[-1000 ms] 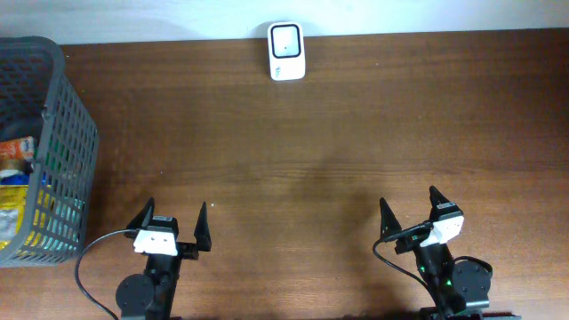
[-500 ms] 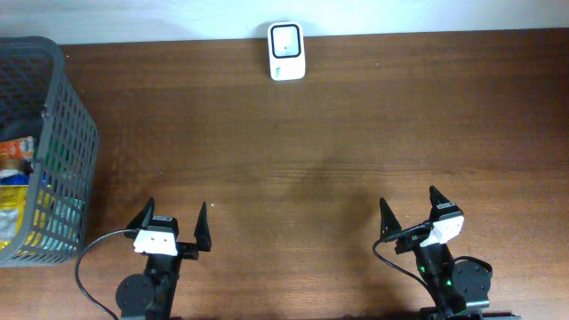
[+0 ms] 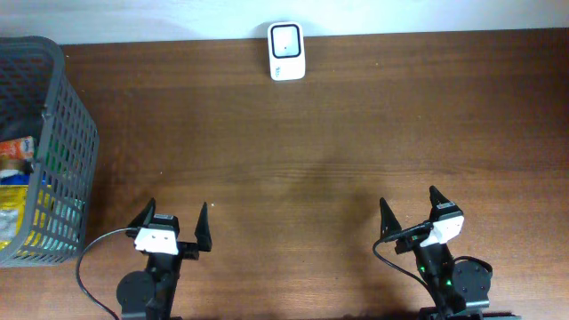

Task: Scan the item barcode

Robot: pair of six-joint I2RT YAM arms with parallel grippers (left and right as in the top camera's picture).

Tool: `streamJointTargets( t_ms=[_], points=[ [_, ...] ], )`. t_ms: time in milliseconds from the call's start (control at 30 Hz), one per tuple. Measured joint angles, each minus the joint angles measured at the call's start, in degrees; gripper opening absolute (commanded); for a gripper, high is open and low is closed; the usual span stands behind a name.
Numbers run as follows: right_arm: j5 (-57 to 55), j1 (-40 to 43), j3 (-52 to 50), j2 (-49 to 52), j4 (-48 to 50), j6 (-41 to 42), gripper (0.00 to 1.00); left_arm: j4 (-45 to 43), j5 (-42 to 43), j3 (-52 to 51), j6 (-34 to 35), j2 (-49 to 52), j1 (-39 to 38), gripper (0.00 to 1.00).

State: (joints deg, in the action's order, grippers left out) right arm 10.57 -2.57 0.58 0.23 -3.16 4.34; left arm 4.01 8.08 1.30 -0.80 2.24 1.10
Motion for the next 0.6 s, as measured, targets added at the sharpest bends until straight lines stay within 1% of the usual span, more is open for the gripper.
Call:
streamJointTargets(
  t_ms=[167, 267, 367, 433, 500, 533, 600],
  points=[
    [0.0, 0.0, 0.0, 0.0, 0.0, 0.0, 0.98, 0.2, 0.0, 3.0, -0.4, 3.7, 0.0, 0.99],
    [0.0, 0.0, 0.0, 0.0, 0.0, 0.0, 0.98, 0.4, -0.1, 8.8, -0.9, 9.3, 0.0, 0.99],
    [0.0, 0.0, 0.0, 0.0, 0.0, 0.0, 0.98, 1.5, -0.2, 17.8, -1.1, 17.8, 0.0, 0.99],
    [0.0, 0.0, 0.0, 0.0, 0.0, 0.0, 0.98, 5.4, -0.2, 24.0, -1.2, 23.3, 0.0, 0.99],
    [0.0, -0.1, 0.0, 0.1, 0.0, 0.1, 0.98, 11.9, 0.3, 33.5, -1.4, 31.4, 0.0, 0.99],
    [0.0, -0.1, 0.0, 0.1, 0.0, 0.0, 0.98, 17.2, 0.3, 40.2, -1.5, 36.8, 0.0, 0.99],
    [0.0, -0.1, 0.0, 0.1, 0.0, 0.0, 0.98, 23.9, 0.5, 49.0, -1.6, 43.3, 0.0, 0.99]
  ],
)
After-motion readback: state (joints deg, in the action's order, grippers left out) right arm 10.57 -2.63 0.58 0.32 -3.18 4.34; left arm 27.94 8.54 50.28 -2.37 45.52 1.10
